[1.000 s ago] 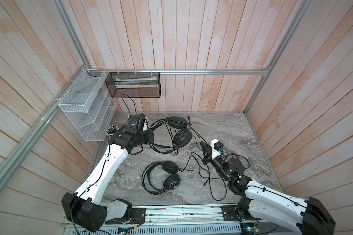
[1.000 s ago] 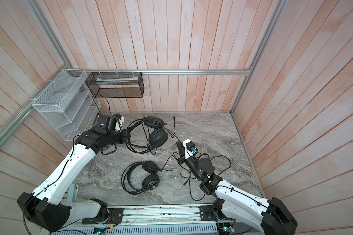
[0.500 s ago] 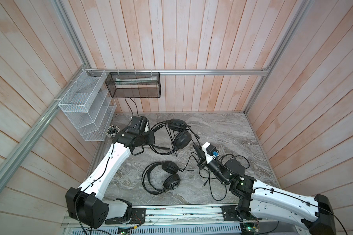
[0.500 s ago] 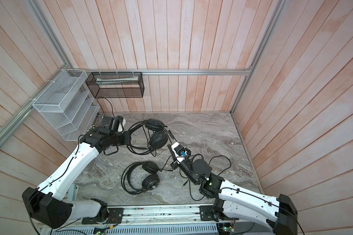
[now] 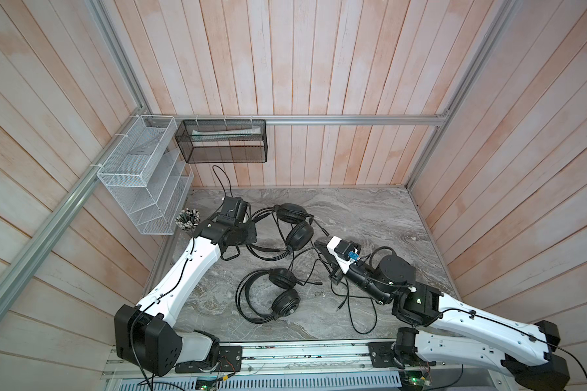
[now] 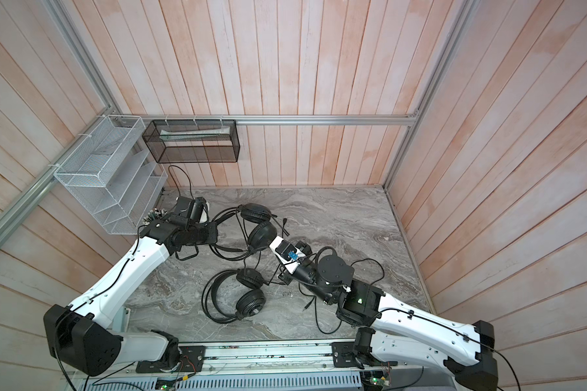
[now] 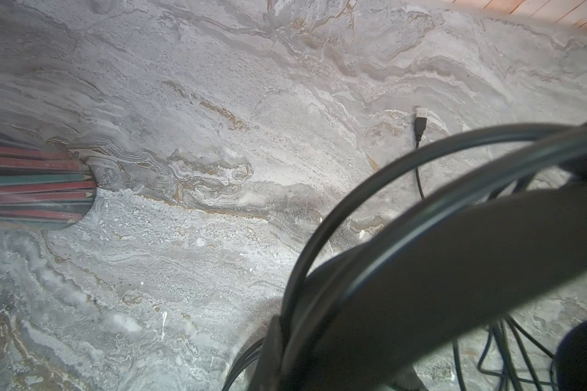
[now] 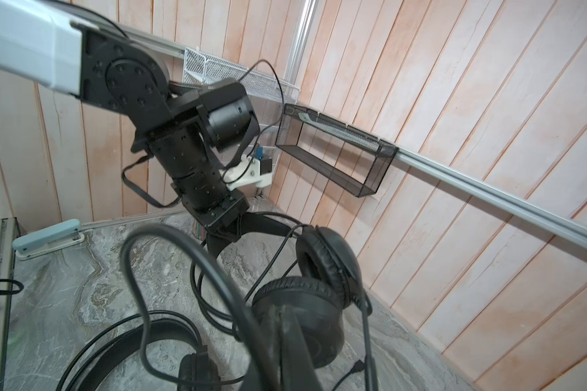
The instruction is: Wrap the headphones
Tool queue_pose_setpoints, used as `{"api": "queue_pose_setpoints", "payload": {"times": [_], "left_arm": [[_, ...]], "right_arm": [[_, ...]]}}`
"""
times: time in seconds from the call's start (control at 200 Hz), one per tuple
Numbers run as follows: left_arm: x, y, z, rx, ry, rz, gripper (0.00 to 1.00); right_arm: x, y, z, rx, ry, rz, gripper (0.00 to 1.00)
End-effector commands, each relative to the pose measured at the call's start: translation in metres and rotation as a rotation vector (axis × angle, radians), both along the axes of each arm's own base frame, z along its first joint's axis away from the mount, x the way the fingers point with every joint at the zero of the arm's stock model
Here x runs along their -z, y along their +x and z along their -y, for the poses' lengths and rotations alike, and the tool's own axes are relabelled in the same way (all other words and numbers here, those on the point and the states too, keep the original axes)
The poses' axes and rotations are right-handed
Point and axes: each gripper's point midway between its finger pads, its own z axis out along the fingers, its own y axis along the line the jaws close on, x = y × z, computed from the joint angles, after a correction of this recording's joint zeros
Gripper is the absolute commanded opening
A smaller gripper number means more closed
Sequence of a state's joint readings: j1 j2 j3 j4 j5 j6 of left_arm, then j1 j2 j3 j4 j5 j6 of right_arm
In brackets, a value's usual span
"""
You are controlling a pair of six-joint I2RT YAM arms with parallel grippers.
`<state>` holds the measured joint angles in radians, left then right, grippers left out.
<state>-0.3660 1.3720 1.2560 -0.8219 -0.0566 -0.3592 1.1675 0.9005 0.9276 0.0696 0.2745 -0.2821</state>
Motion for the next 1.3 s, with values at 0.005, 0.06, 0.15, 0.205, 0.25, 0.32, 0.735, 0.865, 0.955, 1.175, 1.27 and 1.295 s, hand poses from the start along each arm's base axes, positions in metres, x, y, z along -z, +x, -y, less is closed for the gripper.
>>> {"api": "queue_pose_setpoints", "payload": {"times": [0.005, 0.06, 0.15, 0.205, 0.25, 0.32, 0.735, 0.865, 0.955, 1.175, 1.27, 1.295], "left_arm": [[0.001, 0.01, 0.011, 0.009, -0.003, 0.034, 0.0], [0.006, 0.01, 0.012, 0.01, -0.002, 0.025, 0.0], [0.012, 0.011, 0.011, 0.007, 0.007, 0.016, 0.0], [0.016, 0.012, 0.012, 0.012, 0.015, 0.009, 0.0], [0.019, 0.012, 0.012, 0.011, 0.03, 0.004, 0.0], [0.023, 0.014, 0.012, 0.009, 0.057, 0.002, 0.0], [0.035, 0.008, 0.021, 0.047, 0.099, 0.007, 0.0], [0.032, 0.004, 0.024, 0.076, 0.115, 0.02, 0.0], [0.029, -0.001, 0.024, 0.089, 0.147, 0.043, 0.0], [0.01, -0.01, 0.005, 0.035, 0.171, 0.116, 0.0], [-0.007, -0.014, 0.003, 0.025, 0.144, 0.162, 0.0], [-0.012, -0.015, 0.002, 0.02, 0.14, 0.174, 0.0]], "right_arm": [[-0.008, -0.004, -0.006, -0.031, -0.108, -0.027, 0.0], [-0.016, -0.008, -0.013, -0.053, -0.139, -0.037, 0.0], [-0.021, -0.01, -0.02, -0.069, -0.189, -0.049, 0.0], [-0.029, -0.012, -0.024, -0.076, -0.213, -0.05, 0.0], [-0.031, -0.013, -0.027, -0.07, -0.241, -0.047, 0.0], [-0.033, -0.011, -0.034, -0.067, -0.278, -0.042, 0.0], [-0.062, 0.008, -0.05, 0.007, -0.374, 0.002, 0.0], [-0.075, 0.027, -0.04, 0.092, -0.357, 0.044, 0.0], [-0.084, 0.048, -0.028, 0.166, -0.352, 0.043, 0.0], [-0.081, 0.038, -0.026, 0.126, -0.35, -0.021, 0.0], [-0.069, 0.037, -0.025, 0.125, -0.379, -0.054, 0.0], [-0.068, 0.035, -0.025, 0.117, -0.378, -0.058, 0.0]]}}
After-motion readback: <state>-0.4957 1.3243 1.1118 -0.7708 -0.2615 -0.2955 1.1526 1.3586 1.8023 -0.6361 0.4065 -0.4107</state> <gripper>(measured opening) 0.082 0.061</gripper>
